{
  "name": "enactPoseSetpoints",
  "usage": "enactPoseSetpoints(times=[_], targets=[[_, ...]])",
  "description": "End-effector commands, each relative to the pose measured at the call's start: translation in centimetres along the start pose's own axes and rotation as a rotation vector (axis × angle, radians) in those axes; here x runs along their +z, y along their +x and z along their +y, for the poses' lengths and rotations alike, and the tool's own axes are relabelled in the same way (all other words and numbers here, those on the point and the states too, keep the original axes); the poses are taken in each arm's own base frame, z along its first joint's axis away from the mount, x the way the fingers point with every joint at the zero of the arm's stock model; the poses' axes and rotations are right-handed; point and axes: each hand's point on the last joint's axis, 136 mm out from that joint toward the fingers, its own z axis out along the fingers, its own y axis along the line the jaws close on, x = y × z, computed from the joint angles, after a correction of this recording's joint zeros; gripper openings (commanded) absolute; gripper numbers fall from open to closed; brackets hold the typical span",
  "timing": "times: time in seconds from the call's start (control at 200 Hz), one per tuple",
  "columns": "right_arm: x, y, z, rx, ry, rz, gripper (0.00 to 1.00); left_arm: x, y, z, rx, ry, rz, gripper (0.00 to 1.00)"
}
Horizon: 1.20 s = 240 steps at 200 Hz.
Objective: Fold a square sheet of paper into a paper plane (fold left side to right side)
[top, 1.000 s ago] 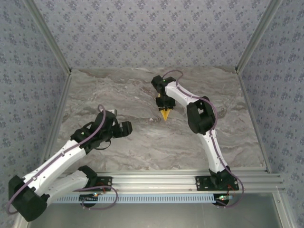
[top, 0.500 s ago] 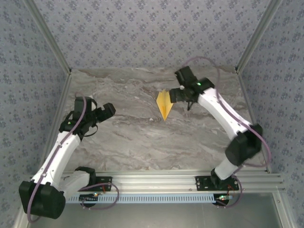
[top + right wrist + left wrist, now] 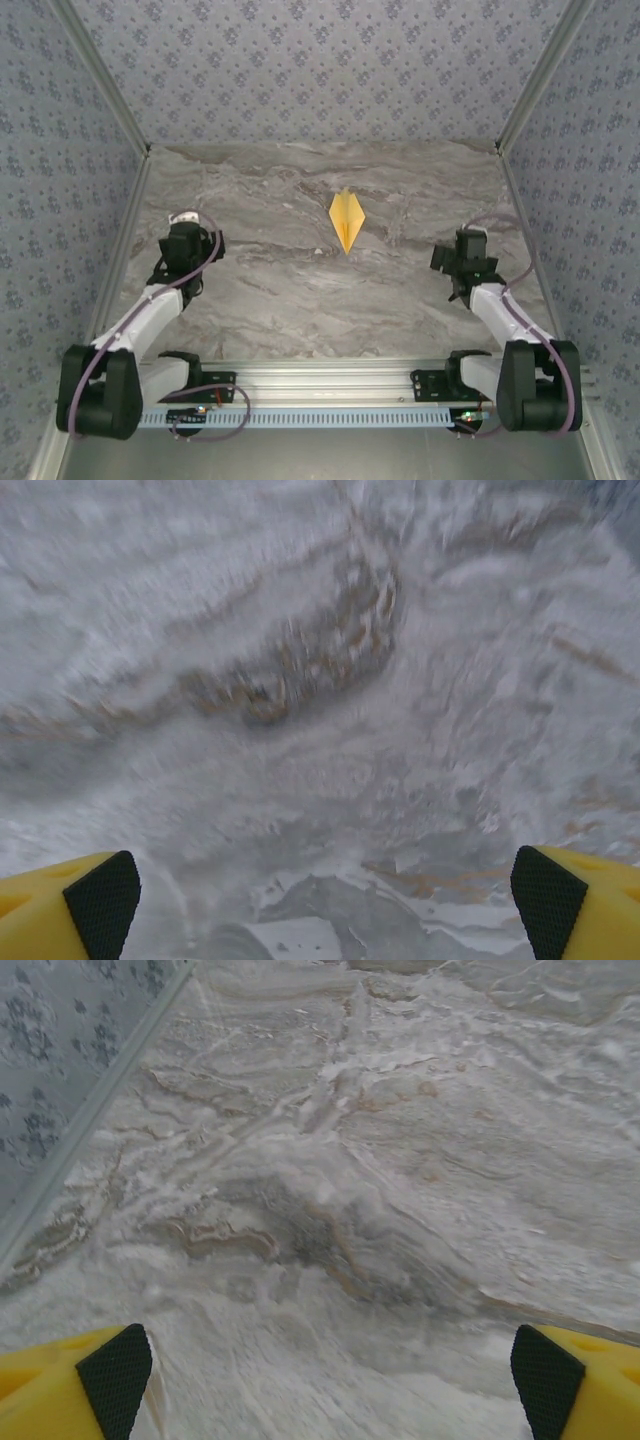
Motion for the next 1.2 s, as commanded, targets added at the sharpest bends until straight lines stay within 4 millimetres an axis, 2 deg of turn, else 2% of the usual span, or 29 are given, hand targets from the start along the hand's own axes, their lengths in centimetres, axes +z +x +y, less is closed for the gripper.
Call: enactPoseSetpoints(times=[0.0,0.145,0.3,0.425,0.47,0.505,0.55,0.615,0.65,0.7,1.194], targets=[[0.5,-4.5,0.9,-0.011,-0.051,-0.217,1.00,1.3,-1.1,0.7,0.069,-0.049,-0.099,0.96],[0.6,-6.4,2.1,-0.028,-0.115,-0.345,1.00,2.3,-0.4,0.0,0.047,0.031,-0.151,0.96],[0.9,-8.0,3.5,-0.050,-0.178,-0.441,1.00,2.8,-1.0,-0.2,0.024,0.113,-0.226,0.96],[3.5,-6.5,4.8,-0.076,-0.213,-0.425,1.00,3.5,-1.5,-0.2,-0.024,0.197,-0.241,0.96],[3.3,-7.2,5.5,-0.099,-0.226,-0.451,1.00,4.0,-1.1,-0.1,-0.046,0.214,-0.243,0.97],[3.6,-6.5,5.8,-0.120,-0.238,-0.396,1.00,4.3,-0.8,-0.2,-0.056,0.216,-0.252,0.97],[3.7,-6.9,6.1,-0.127,-0.254,-0.412,1.00,5.0,-0.2,-0.4,-0.049,0.225,-0.250,0.97],[4.1,-6.8,5.7,-0.100,-0.267,-0.374,1.00,5.8,-0.2,-0.9,-0.043,0.247,-0.251,0.98],[4.1,-6.9,5.6,-0.088,-0.283,-0.376,1.00,6.2,0.5,-1.2,-0.030,0.257,-0.181,0.98],[4.1,-6.8,5.7,-0.091,-0.279,-0.377,1.00,6.8,0.0,-1.3,-0.027,0.253,-0.176,0.98],[4.0,-6.8,5.9,-0.113,-0.255,-0.381,1.00,6.8,0.1,-1.2,-0.017,0.218,-0.164,0.98]])
